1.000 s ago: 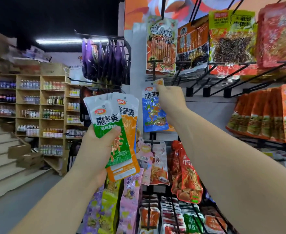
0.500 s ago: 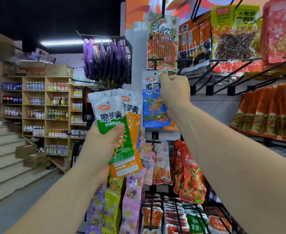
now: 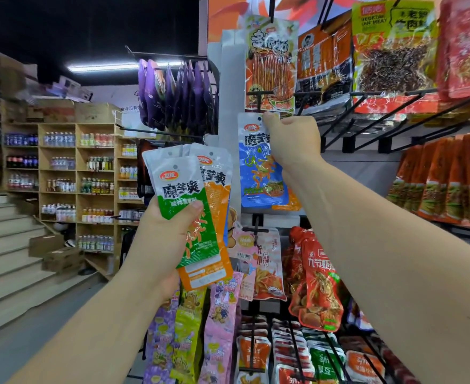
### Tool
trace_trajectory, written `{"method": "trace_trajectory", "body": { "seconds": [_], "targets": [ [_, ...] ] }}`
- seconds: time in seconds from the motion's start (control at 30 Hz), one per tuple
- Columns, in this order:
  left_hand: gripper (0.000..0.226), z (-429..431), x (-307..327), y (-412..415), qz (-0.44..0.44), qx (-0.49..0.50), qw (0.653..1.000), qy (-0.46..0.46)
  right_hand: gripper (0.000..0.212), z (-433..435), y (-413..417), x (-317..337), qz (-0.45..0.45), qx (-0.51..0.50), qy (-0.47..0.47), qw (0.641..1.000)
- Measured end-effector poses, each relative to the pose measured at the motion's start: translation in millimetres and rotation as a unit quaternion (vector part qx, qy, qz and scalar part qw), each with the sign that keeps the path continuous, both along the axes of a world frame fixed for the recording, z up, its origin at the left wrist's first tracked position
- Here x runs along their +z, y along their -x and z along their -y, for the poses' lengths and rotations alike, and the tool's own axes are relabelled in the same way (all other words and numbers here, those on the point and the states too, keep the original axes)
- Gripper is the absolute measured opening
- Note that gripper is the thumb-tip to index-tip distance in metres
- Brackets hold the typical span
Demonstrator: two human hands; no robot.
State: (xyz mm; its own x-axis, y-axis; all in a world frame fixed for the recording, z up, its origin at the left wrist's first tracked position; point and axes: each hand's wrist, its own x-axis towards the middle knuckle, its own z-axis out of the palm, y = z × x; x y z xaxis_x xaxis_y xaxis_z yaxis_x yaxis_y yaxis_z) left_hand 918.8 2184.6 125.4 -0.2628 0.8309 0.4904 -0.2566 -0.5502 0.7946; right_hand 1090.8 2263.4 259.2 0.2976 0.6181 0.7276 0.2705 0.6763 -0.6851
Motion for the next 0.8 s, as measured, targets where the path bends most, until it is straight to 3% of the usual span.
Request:
{"method": "trace_trajectory", "body": {
  "seconds": [0.2,0.4,0.53,0.6,0.67,0.73,0.8],
  "targets": [
    [0.024,1.6,-1.6,-1.2,0.001,-0.004,1.000,-0.002,0.053,-1.0,4.8,2.1,0.024,-0.063,0.015,0.998],
    [0.024,3.4,-1.3,-2.1,-0.003,-0.007,1.000,-0.010,0.059,-18.6,-5.8,-10.1,0.121,-0.107,0.075,0.984],
    [0.026,3.7,-0.8,-1.7,-0.007,-0.004,1.000,-0.017,0.028,-20.5,-14.6,-25.1,0.162,-0.111,0.070,0.978],
    [0.026,2.7,-1.0,-2.0,-0.005,-0.006,1.000,-0.016,0.036,-13.5,-19.2,-34.0,0.204,-0.133,0.034,0.969],
    [0.026,1.2,-2.4,-1.9,-0.001,-0.007,1.000,-0.012,0.041,-4.3,-23.7,-44.0,0.298,-0.186,-0.052,0.935],
    [0.027,-0.5,-4.4,-2.0,0.000,-0.009,1.000,-0.009,0.048,1.5,-25.4,-52.6,0.421,-0.226,-0.128,0.869],
    [0.026,-2.4,-6.2,-2.6,0.003,-0.009,1.000,-0.009,0.068,0.8,-26.0,-55.1,0.541,-0.256,-0.114,0.793]
  ]
}}
